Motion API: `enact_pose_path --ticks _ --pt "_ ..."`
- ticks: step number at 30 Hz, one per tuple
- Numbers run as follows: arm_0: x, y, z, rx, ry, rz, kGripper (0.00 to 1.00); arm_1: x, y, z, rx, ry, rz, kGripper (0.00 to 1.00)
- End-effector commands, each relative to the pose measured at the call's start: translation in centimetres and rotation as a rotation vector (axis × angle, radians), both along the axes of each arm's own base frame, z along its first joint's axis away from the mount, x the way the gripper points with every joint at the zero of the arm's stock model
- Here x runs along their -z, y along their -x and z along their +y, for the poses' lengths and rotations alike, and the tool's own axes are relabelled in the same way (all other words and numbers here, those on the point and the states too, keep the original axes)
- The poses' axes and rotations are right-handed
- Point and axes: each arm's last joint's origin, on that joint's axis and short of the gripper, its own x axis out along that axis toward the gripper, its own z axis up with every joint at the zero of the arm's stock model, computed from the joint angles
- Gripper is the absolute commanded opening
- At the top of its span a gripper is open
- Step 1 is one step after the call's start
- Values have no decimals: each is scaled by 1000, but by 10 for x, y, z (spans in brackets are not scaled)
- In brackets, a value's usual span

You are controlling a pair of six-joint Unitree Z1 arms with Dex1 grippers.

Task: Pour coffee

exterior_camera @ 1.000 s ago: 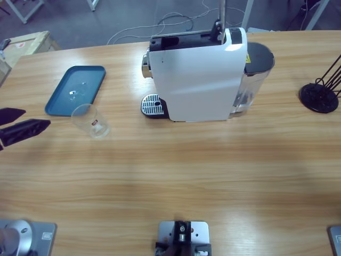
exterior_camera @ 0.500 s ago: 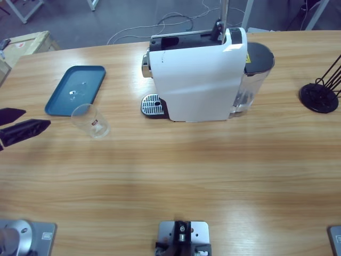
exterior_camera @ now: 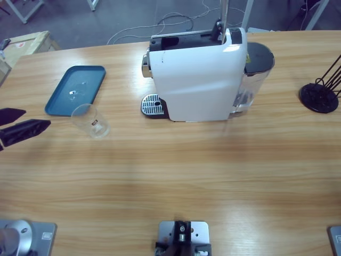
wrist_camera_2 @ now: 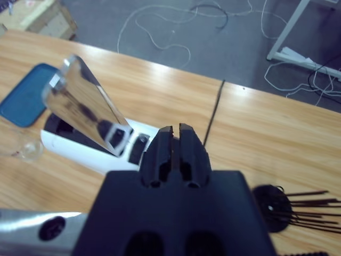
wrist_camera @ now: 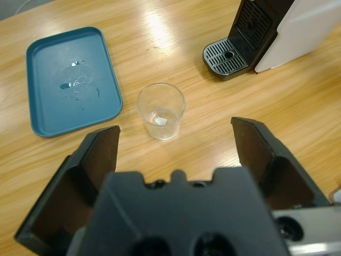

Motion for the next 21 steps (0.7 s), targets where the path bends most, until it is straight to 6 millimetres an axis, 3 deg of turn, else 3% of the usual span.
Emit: enact_pose_path --ticks 1,5,16,21 --pt "9 4 2 14 -16 6 884 27 6 59 -82 -35 28 0" --pt "9 3 2 13 -17 5 881 37 0 77 -113 -41 51 0" --pt "9 4 2 13 -17 6 881 28 -19 104 -148 -25 25 0" --pt "9 3 1 14 -18 7 881 35 -15 124 -193 -16 41 0"
